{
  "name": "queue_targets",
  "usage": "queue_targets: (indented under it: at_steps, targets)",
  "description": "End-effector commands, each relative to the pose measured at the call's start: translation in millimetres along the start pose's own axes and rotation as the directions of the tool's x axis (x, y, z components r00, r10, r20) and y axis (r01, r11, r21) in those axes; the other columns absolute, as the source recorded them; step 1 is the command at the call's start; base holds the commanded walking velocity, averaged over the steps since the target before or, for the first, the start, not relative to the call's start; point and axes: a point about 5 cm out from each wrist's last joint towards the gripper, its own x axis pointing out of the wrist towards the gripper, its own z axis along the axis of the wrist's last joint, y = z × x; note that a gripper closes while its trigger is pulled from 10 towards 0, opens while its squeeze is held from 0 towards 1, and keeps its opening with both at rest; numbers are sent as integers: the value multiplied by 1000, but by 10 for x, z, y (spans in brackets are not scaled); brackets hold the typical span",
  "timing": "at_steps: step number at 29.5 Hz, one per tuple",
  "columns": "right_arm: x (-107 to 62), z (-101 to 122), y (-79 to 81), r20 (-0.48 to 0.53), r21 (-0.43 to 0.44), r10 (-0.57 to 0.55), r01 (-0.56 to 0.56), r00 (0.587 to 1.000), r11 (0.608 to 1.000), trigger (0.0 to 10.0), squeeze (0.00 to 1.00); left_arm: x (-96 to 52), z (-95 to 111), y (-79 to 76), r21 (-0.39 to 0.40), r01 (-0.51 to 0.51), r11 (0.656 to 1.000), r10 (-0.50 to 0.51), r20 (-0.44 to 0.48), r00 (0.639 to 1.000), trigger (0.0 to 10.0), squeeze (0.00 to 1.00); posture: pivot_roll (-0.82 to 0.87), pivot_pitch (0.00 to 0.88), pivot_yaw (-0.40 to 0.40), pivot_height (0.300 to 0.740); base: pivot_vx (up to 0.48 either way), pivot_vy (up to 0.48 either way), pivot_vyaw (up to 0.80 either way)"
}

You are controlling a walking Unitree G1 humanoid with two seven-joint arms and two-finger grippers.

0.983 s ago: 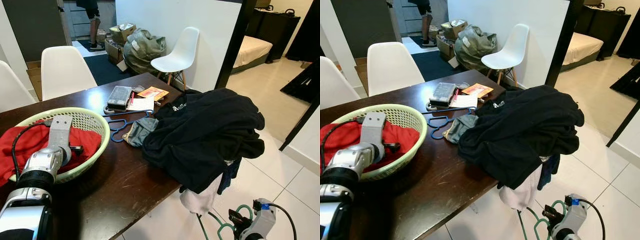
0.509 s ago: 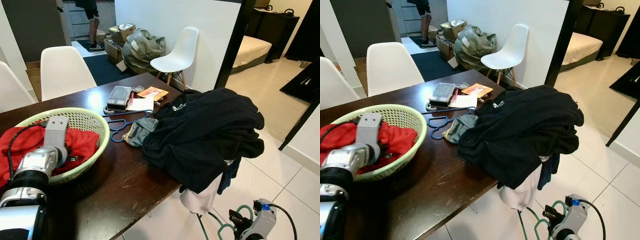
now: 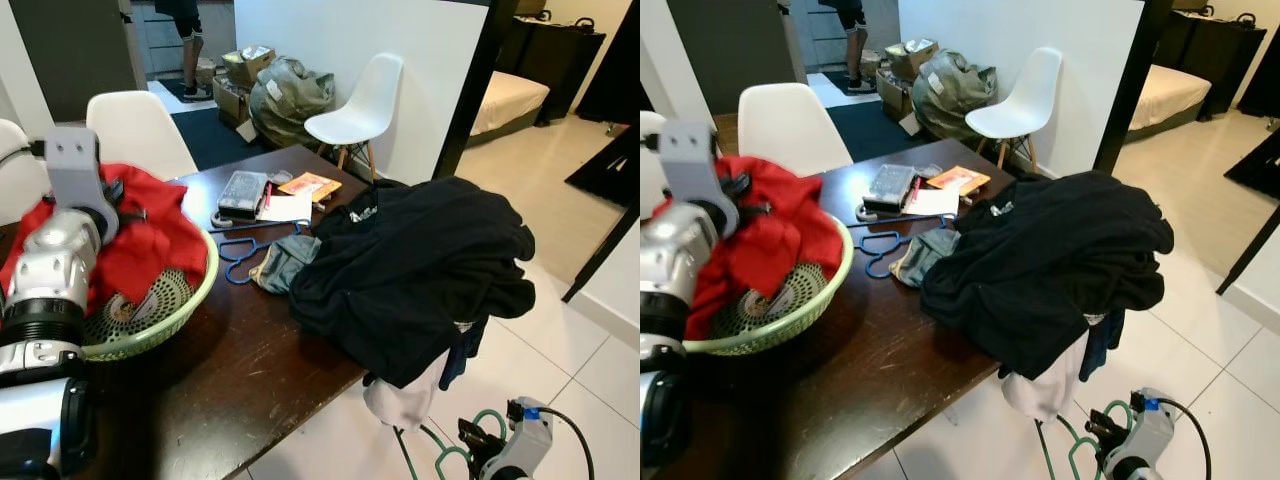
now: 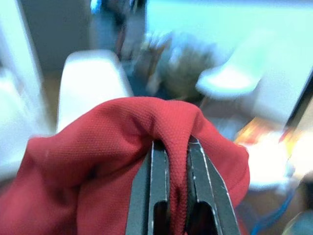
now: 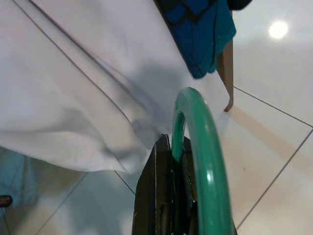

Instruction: Hang hanger

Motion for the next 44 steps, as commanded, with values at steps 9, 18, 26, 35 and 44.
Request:
queue_targets:
  at_steps: [9, 18, 26, 35, 44]
  targets:
    - [32, 35, 23, 17, 13, -11, 11, 1000, 1000, 10000, 0, -186, 1443, -544, -128, 425, 896, -295, 544, 786, 0, 0, 0, 0, -36, 740, 0, 0, 0]
    - [58, 50, 53, 19, 20, -8, 8, 1000, 1000, 10000, 0, -478, 1688, -831, -237, 748, 621, -457, 666, 590, 0, 0, 12, 0, -41, 740, 0, 0, 0]
    - [70, 59, 65, 21, 21, -7, 7, 1000, 1000, 10000, 0, -601, 1526, -943, -318, 823, 470, -562, 611, 557, 0, 0, 20, 0, -44, 740, 0, 0, 0]
    - [84, 62, 89, 23, 21, -5, 4, 1000, 1000, 10000, 0, -690, -105, -1275, -727, 449, 519, -698, -58, 714, 0, 0, 22, 0, -37, 740, 0, 0, 0]
    - [94, 59, 112, 26, 24, -2, 1, 1000, 1000, 10000, 0, -983, -1111, -952, -670, 52, 741, -509, -509, 694, 0, 0, 34, 0, -30, 740, 0, 0, 0]
